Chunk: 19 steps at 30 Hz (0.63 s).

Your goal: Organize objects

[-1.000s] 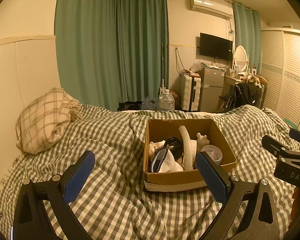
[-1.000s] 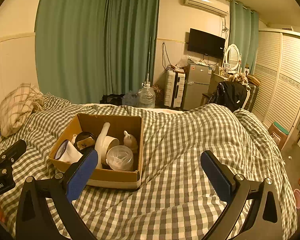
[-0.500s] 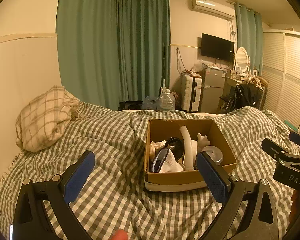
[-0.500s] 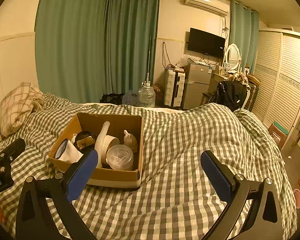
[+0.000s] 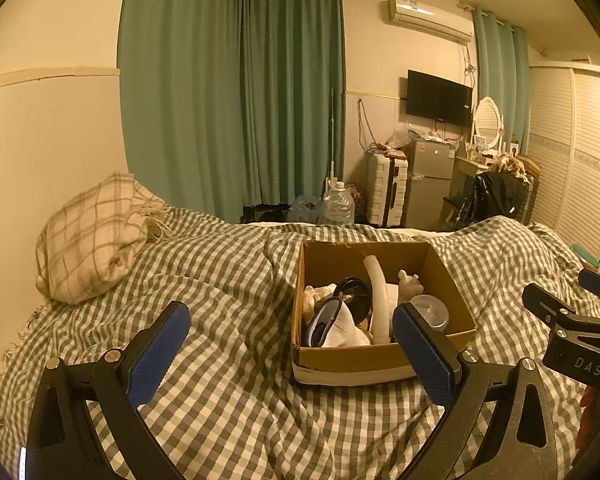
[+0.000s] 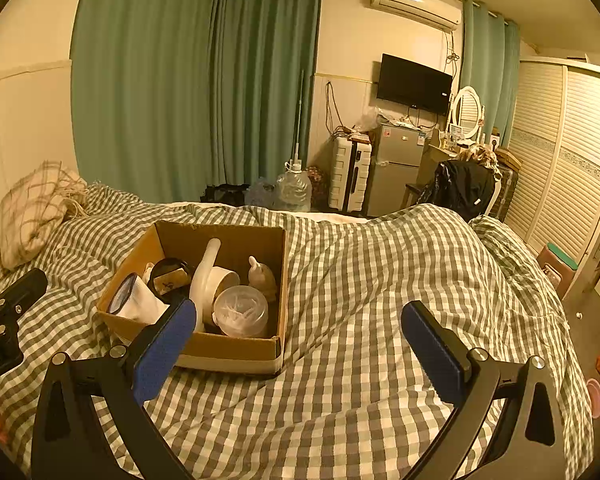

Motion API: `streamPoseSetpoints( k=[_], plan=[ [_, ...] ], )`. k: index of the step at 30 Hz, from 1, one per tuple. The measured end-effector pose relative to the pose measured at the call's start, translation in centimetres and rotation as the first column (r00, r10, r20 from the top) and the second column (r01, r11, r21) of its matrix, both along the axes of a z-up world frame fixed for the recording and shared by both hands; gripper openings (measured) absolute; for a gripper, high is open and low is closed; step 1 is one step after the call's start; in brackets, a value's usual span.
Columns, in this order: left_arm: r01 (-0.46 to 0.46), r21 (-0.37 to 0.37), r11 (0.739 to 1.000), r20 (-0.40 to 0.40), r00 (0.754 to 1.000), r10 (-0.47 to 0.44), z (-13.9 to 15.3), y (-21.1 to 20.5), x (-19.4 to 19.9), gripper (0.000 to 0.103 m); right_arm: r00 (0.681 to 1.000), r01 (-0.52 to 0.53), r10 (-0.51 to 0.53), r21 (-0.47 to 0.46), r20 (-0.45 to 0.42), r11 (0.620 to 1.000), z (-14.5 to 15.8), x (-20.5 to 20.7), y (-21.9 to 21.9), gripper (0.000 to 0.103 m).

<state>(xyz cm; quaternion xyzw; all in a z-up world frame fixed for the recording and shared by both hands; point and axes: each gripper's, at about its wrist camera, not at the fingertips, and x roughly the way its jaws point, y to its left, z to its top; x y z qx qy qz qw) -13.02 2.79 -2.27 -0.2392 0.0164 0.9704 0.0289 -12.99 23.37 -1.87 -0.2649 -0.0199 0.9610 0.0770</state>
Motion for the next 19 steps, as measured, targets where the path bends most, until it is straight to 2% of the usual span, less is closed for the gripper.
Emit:
streamPoseSetpoints(
  k=[19],
  plan=[
    [0.008,-0.002,1.0,0.0,1.0,-0.008,-0.1,0.02,0.01,0.103,1.0,-0.001,0.001,-0.002,0.007,1.0,-0.29,-0.02,-0.07,0.103]
  ],
)
